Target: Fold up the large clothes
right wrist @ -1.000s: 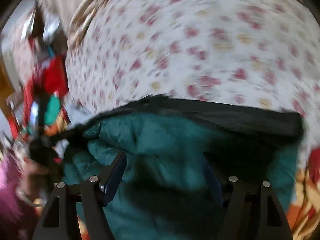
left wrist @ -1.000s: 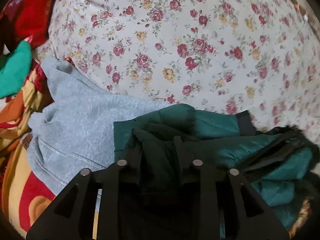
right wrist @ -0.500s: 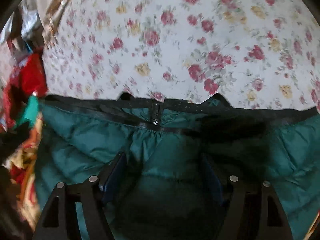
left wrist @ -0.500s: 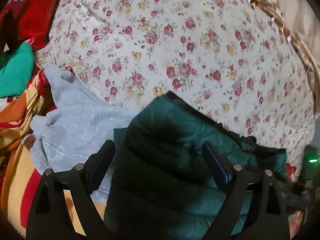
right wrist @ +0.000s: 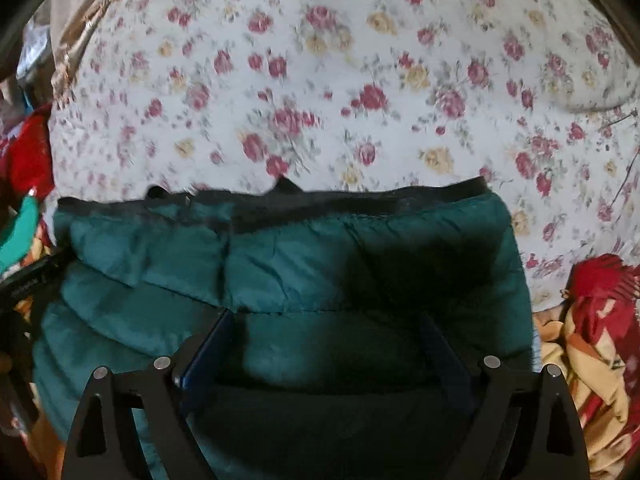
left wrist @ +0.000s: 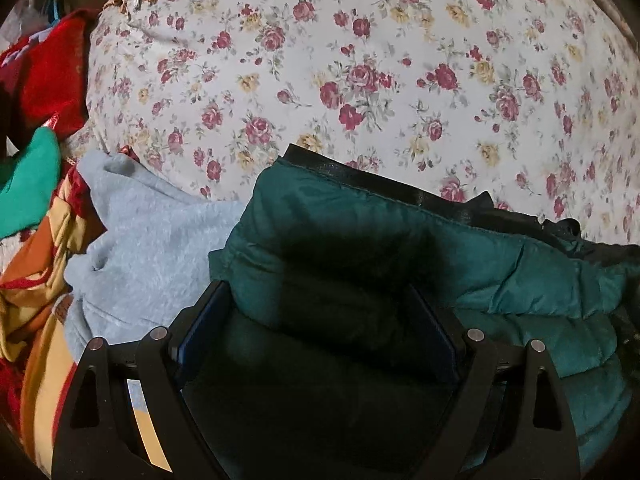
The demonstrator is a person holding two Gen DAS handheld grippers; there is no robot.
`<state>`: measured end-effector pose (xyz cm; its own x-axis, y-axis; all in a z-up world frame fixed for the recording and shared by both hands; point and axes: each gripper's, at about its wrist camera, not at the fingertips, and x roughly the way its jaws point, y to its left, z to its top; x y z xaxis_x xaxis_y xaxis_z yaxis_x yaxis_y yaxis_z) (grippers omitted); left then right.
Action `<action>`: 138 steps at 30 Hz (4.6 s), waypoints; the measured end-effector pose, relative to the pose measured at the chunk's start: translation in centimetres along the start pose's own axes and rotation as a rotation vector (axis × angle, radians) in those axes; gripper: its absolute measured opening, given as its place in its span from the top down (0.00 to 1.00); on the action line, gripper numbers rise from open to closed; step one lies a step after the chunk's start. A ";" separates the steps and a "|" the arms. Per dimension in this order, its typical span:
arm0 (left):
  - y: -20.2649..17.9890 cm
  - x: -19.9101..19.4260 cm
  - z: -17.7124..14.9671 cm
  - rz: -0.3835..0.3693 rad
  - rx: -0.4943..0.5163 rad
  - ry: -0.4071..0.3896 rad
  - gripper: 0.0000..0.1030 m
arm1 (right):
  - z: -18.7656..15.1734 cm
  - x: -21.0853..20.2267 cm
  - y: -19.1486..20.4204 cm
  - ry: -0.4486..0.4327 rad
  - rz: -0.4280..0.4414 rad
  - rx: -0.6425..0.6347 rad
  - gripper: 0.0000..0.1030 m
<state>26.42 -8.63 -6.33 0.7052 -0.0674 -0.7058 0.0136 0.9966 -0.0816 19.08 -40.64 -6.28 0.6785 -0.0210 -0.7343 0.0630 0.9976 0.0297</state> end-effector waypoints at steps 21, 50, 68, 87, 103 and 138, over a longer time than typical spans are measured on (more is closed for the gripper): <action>-0.2 1.6 -0.7 0.012 -0.014 -0.037 0.04 | -0.4 -1.7 -0.2 0.027 0.069 -0.003 0.00; -0.2 -5.5 -3.4 0.011 0.080 -0.027 0.04 | -3.9 -8.0 -0.2 -0.022 0.061 0.106 0.00; 0.3 -7.0 -4.9 -0.020 0.084 0.015 0.04 | -5.6 -9.0 -0.7 0.023 0.104 0.153 0.00; 8.9 -3.9 -5.0 -0.315 -0.227 0.137 0.04 | -7.4 -6.0 -7.4 0.131 0.072 0.307 0.00; 8.4 1.6 -5.6 -0.486 -0.315 0.255 0.00 | -6.5 -0.3 -9.9 0.173 0.279 0.343 0.00; 8.3 -9.4 -7.2 -0.590 -0.200 0.187 0.59 | -8.9 -12.4 -4.8 0.037 0.417 0.246 0.57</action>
<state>14.77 -0.05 -5.41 0.4838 -0.6256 -0.6119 0.2159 0.7629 -0.6094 3.91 -44.56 -3.35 0.6565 0.3840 -0.6493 -0.0344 0.8751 0.4827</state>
